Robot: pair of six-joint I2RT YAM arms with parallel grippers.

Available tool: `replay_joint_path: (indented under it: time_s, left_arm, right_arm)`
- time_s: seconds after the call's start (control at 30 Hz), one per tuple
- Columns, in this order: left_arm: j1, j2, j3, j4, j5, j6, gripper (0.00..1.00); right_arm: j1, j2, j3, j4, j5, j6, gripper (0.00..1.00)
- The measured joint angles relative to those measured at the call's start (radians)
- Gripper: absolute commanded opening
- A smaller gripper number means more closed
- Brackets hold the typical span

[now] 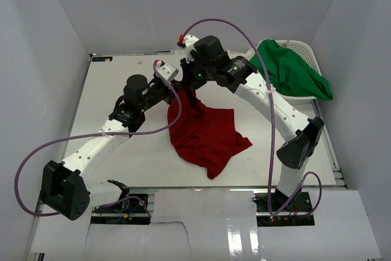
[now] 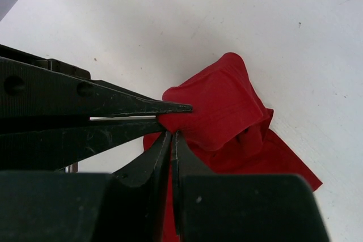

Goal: Fold and stack the t-shirts

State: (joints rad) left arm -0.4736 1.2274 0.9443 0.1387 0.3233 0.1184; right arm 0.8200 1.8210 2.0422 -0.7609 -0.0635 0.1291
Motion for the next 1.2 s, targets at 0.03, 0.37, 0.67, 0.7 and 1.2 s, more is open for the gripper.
replay_joint_path:
  time_s: [0.03,0.37,0.67,0.7,1.2]
  left_arm:
    - [0.000,0.006,0.007,-0.002,-0.002,0.000,0.00]
    - [-0.002,0.045,0.062,-0.027,-0.055,-0.015,0.00]
    - [-0.005,0.129,0.423,-0.228,-0.187,-0.068,0.00]
    - [-0.005,0.148,0.474,-0.248,-0.200,-0.075,0.00]
    - [-0.006,0.351,0.938,-0.481,-0.312,-0.142,0.00]
  right_arm:
    - [0.000,0.000,0.000,0.000,0.000,0.000,0.08]
    - [-0.019,-0.008,-0.015,0.000,0.048,0.010,0.66]
    - [-0.166,-0.220,-0.329,0.055,0.056,0.026,0.66]
    - [-0.170,-0.244,-0.359,0.065,0.056,0.026,0.66]
    - [-0.164,-0.460,-0.883,0.315,-0.175,0.089,0.66]
